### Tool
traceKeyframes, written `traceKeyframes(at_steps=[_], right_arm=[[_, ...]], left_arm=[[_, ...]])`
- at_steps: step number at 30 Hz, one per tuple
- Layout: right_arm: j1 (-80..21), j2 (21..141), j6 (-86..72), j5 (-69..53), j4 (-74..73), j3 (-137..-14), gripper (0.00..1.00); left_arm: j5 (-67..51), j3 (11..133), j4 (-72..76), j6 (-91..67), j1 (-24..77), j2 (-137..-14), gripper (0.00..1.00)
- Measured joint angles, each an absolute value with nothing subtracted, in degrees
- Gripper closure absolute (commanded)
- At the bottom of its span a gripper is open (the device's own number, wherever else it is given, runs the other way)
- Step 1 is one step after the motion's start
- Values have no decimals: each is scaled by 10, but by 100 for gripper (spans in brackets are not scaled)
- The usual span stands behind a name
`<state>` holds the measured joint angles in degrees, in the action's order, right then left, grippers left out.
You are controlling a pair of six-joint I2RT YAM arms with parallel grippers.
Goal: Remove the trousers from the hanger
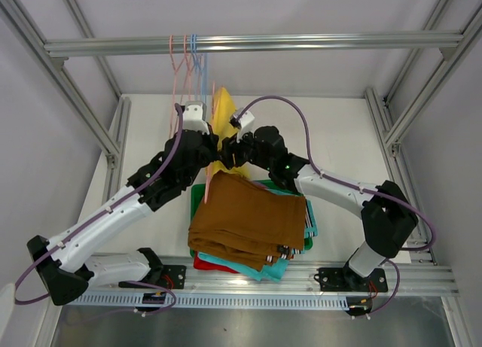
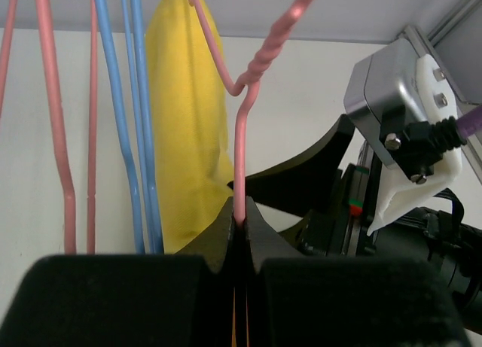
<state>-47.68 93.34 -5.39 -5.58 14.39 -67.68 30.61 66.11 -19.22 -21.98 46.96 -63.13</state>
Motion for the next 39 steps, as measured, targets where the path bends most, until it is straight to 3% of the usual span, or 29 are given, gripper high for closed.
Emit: traceKeyframes(at_steps=[1, 4, 9, 11, 14, 16, 18, 25, 33, 36, 39], right_arm=[[-475, 936, -56, -66, 141, -682, 55], [-471, 940, -62, -96, 137, -692, 68], [-453, 941, -75, -156, 130, -699, 70], [-443, 944, -84, -187, 125, -703, 53], [-426, 953, -99, -228, 122, -714, 50], [-417, 958, -109, -250, 120, -719, 38], [-411, 962, -115, -265, 122, -722, 38], [-406, 973, -136, -303, 129, -730, 67], [-410, 978, -149, -303, 145, -730, 71], [-425, 978, -144, -275, 151, -728, 81], [-443, 978, -136, -241, 155, -725, 100]], left_arm=[[305, 661, -191, -220, 469, -632, 100], [302, 661, -186, -220, 469, -635, 100], [297, 661, -183, -220, 468, -635, 99], [295, 661, -182, -220, 468, -635, 100], [292, 661, -182, -219, 469, -635, 99], [291, 661, -182, -219, 469, -635, 100], [289, 661, -182, -218, 469, -635, 100], [287, 661, -187, -214, 469, -636, 100], [283, 661, -189, -214, 468, -636, 100], [283, 661, -192, -214, 468, -636, 99], [283, 661, -199, -214, 468, -636, 100]])
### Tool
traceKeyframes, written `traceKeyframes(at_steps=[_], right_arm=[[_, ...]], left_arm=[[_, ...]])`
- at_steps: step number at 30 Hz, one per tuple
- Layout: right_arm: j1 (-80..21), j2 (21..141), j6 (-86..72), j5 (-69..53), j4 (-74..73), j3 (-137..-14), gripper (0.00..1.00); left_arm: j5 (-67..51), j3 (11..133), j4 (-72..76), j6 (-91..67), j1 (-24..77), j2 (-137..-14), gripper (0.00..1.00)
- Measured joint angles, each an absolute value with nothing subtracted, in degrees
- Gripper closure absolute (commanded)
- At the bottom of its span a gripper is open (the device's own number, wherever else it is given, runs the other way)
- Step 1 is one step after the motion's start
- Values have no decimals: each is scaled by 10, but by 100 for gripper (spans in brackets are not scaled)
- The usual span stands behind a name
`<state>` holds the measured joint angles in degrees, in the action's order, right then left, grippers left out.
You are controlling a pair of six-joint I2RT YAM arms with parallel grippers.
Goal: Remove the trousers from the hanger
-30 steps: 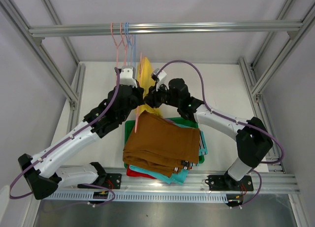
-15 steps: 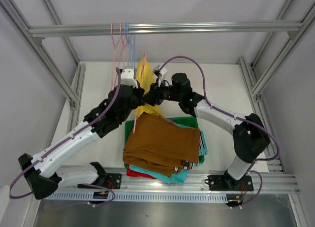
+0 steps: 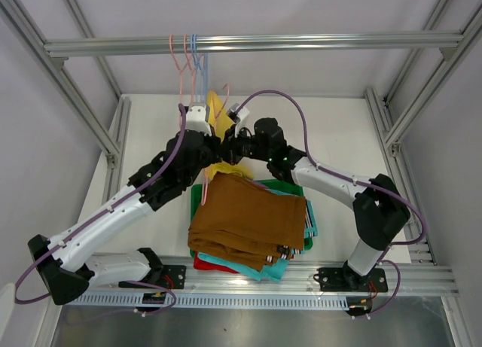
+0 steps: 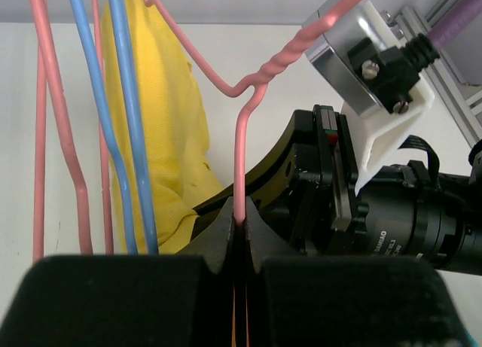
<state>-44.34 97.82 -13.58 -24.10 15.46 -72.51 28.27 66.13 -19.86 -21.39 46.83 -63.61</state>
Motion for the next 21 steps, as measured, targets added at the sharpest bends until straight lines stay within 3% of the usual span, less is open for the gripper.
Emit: traceKeyframes(at_steps=[9, 21], right_arm=[[-457, 971, -131, -187, 136, -728, 100], [-452, 858, -98, -101, -8, -744, 100]], left_arm=[[283, 661, -204, -213, 467, -636, 99], [276, 663, -174, -214, 468, -636, 100]])
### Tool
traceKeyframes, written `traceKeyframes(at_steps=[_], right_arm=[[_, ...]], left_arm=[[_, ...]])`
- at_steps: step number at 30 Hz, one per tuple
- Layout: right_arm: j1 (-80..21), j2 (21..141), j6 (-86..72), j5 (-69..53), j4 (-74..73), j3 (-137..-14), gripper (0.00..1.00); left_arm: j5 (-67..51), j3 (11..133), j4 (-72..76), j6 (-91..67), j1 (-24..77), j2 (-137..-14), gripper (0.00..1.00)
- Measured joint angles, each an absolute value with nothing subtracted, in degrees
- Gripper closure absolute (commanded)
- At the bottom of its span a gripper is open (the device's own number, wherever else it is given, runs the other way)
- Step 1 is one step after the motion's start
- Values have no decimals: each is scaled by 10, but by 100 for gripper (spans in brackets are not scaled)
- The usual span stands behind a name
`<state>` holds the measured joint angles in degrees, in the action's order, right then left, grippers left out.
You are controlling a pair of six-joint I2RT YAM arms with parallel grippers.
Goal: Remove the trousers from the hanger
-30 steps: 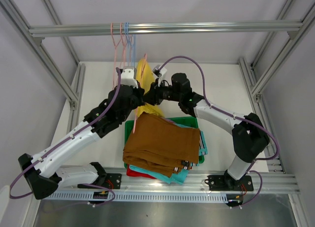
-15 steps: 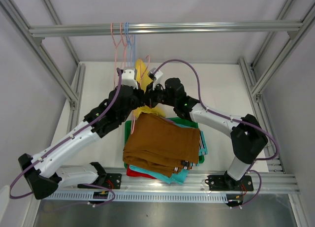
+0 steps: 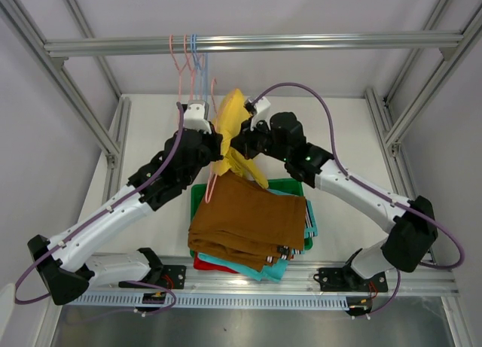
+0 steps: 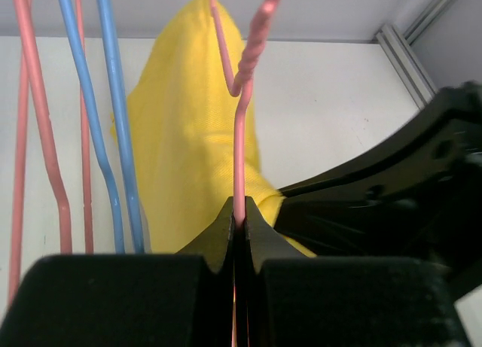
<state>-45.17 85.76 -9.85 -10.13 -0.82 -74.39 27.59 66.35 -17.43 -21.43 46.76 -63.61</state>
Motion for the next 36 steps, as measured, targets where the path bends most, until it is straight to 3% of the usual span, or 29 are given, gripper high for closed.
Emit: traceKeyframes(at_steps=[12, 17, 20, 23, 26, 29, 31, 36], right_arm=[[-448, 794, -89, -64, -54, -746, 100], [-448, 794, -89, -57, -43, -729, 77], [-448, 794, -89, -51, -11, -700, 78], [-448, 795, -91, -46, 13, -673, 67], [-449, 803, -91, -41, 39, -657, 64], [-452, 819, -93, -39, 61, -649, 58], [-455, 830, -94, -39, 71, -647, 47], [-467, 850, -89, -38, 83, -645, 38]], left_arm=[[267, 663, -173, -214, 469, -639, 100], [267, 663, -173, -214, 469, -646, 100], [267, 663, -176, -214, 470, -649, 99], [267, 663, -182, -214, 470, -650, 99], [267, 663, -182, -214, 470, -650, 100], [267, 663, -182, -213, 470, -650, 99], [267, 663, -182, -213, 470, -650, 99], [267, 663, -186, -213, 470, -650, 100]])
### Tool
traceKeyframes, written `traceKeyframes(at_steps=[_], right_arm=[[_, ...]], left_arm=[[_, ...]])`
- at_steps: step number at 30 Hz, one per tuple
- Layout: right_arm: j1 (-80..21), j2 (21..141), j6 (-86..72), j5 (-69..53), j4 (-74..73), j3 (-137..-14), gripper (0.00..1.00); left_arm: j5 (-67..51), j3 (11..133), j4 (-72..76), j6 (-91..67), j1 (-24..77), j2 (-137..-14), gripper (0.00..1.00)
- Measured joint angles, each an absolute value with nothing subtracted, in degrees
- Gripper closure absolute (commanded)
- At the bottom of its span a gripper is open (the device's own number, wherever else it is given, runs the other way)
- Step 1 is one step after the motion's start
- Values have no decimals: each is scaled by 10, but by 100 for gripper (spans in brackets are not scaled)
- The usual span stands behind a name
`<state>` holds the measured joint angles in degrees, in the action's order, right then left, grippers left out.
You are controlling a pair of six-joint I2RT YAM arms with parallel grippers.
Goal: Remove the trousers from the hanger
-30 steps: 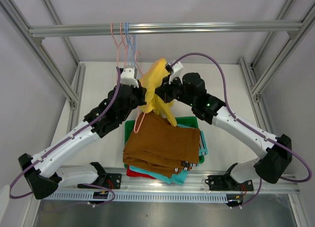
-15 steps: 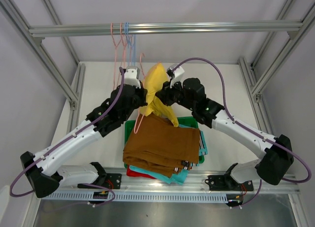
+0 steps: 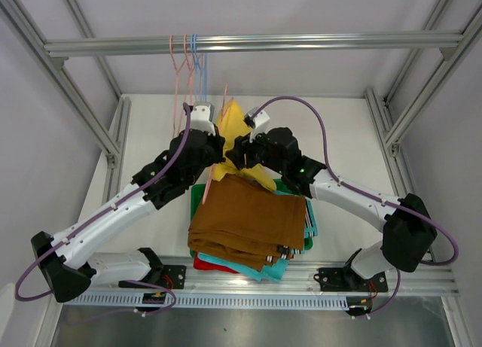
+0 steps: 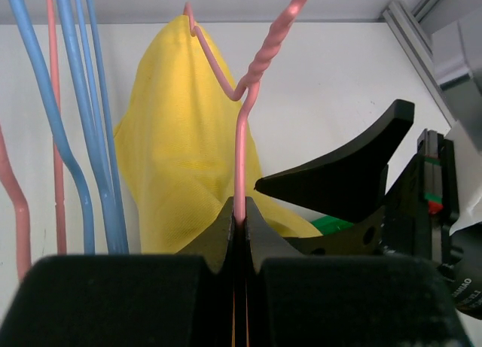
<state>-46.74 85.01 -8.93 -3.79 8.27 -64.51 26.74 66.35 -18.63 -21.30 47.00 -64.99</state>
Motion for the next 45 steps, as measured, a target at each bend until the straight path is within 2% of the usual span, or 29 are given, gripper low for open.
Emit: traceKeyframes(at_steps=[8, 34, 45], right_arm=[[-482, 858, -88, -46, 94, -634, 34], [-502, 877, -88, -51, 133, -601, 37], [-497, 877, -87, -52, 135, -604, 48]], left_arm=[[267, 663, -187, -209, 470, -650, 100], [263, 663, -187, -209, 470, -650, 99], [262, 663, -187, -209, 470, -650, 100]])
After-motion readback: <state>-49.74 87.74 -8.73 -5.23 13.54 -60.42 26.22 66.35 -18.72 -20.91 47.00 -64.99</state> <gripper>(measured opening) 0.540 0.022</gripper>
